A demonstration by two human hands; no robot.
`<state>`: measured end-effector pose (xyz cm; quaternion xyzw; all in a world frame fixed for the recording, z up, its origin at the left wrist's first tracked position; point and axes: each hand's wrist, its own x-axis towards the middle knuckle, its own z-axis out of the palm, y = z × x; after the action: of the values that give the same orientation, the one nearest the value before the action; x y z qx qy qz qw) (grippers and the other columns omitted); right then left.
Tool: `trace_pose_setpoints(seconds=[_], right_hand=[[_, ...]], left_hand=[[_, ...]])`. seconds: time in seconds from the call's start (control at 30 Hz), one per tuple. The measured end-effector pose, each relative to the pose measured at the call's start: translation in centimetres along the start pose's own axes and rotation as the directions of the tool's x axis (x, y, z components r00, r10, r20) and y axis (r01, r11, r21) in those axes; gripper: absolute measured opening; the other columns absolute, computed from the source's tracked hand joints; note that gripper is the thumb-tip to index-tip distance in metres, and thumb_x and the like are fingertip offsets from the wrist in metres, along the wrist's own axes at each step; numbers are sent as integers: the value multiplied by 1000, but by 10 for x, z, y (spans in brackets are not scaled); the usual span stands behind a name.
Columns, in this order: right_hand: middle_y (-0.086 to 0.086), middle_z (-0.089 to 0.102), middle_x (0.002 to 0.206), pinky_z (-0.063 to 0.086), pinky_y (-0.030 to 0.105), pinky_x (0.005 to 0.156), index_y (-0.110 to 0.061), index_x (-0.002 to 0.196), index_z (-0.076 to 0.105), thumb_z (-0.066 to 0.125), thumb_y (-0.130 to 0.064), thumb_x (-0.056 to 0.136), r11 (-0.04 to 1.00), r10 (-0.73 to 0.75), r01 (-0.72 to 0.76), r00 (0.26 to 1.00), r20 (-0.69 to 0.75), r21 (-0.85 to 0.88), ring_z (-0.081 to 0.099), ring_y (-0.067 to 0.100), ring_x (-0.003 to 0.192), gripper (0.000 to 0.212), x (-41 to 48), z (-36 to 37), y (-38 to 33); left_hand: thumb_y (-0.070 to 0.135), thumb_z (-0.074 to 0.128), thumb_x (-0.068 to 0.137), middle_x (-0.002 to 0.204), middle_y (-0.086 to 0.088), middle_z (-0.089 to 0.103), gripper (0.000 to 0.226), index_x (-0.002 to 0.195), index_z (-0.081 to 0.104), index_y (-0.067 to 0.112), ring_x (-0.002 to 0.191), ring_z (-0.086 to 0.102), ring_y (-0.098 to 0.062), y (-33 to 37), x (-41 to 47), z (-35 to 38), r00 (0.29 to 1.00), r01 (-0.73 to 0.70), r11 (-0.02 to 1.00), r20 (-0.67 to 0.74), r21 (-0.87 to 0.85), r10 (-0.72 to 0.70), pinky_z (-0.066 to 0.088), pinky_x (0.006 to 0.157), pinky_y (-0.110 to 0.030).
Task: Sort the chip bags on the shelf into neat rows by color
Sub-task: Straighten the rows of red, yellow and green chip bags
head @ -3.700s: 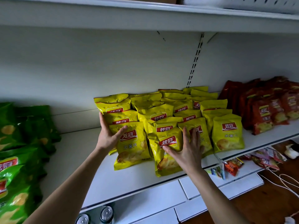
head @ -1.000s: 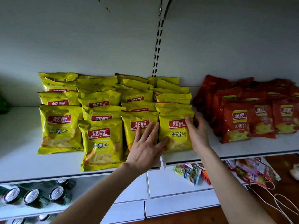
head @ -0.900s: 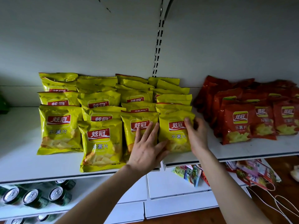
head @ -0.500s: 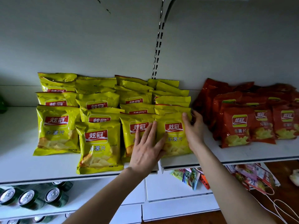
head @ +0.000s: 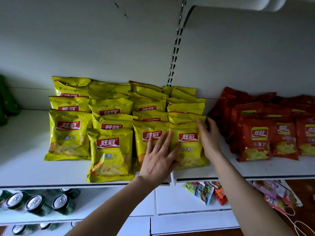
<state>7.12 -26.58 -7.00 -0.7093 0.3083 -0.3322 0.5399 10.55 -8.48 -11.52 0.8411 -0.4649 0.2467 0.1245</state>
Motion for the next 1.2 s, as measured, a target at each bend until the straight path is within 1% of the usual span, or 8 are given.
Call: trace_pose_setpoints(seconds=[0.07, 0.17, 0.27, 0.47, 0.63, 0.87, 1.03, 1.2], right_hand=[[9, 51, 131, 39, 45, 103, -10, 131, 45, 60, -37, 87, 1000, 21, -21, 1000, 17, 16, 49, 22, 120, 54, 11, -1, -5], [11, 44, 139, 35, 40, 107, -7, 136, 40, 65, -46, 79, 993, 83, -85, 996, 35, 75, 43, 22, 127, 73, 29, 1, -18], [13, 44, 139, 38, 40, 105, -5, 137, 38, 63, -33, 86, 991, 106, -113, 991, 86, 78, 45, 23, 125, 62, 53, 4, -23], [8, 60, 115, 47, 39, 94, -9, 116, 56, 55, -28, 91, 990, 106, -124, 972, 209, 72, 58, 22, 105, 31, 80, 13, -31], [10, 58, 123, 45, 45, 98, -24, 115, 53, 53, -33, 92, 993, 106, -114, 946, 306, 7, 56, 26, 111, 24, 89, 20, -35], [5, 54, 120, 47, 19, 67, -14, 133, 42, 43, -23, 98, 990, 141, -141, 908, 395, -28, 55, 15, 96, 36, 89, 18, -34], [11, 52, 128, 45, 37, 95, -12, 131, 41, 42, -36, 97, 990, 124, -89, 922, 367, -112, 51, 26, 117, 41, 86, 18, -37], [17, 38, 142, 30, 29, 107, 0, 139, 32, 47, -26, 96, 928, -137, 204, 965, 224, -311, 37, 24, 132, 52, 73, -7, -38]], left_hand=[[50, 64, 77, 145, -15, 42, 63, 132, 43, 26, 135, 31, -32, -3, -1, 1, 1000, -14, 1000, -9, -23, 14, 18, 100, -64], [49, 44, 84, 148, -15, 37, 56, 134, 41, 26, 137, 25, -31, -7, -5, 6, 999, -44, 997, -14, -57, 44, 15, 106, -63], [48, 44, 85, 151, -14, 28, 58, 138, 38, 26, 139, 22, -32, -9, -6, 12, 997, -70, 995, -43, -71, 67, 7, 111, -56], [49, 43, 86, 149, -15, 34, 57, 138, 39, 26, 139, 21, -32, -8, -5, 12, 996, -71, 995, -57, -64, 68, 5, 111, -54], [50, 41, 88, 151, -14, 30, 56, 139, 40, 26, 140, 19, -32, -6, -8, 13, 998, -56, 998, -33, -40, 54, 6, 112, -55], [50, 40, 88, 148, -16, 36, 56, 139, 38, 25, 139, 22, -30, -5, -8, 12, 998, -41, 999, -44, 5, 41, 12, 108, -63], [49, 40, 89, 148, -17, 36, 57, 140, 36, 25, 139, 21, -31, -6, -9, 13, 998, -49, 999, -40, 10, 49, 4, 110, -55], [47, 39, 90, 145, -19, 40, 55, 137, 39, 21, 138, 23, -31, -3, -9, 9, 997, -62, 998, -42, 22, 63, 4, 111, -53]])
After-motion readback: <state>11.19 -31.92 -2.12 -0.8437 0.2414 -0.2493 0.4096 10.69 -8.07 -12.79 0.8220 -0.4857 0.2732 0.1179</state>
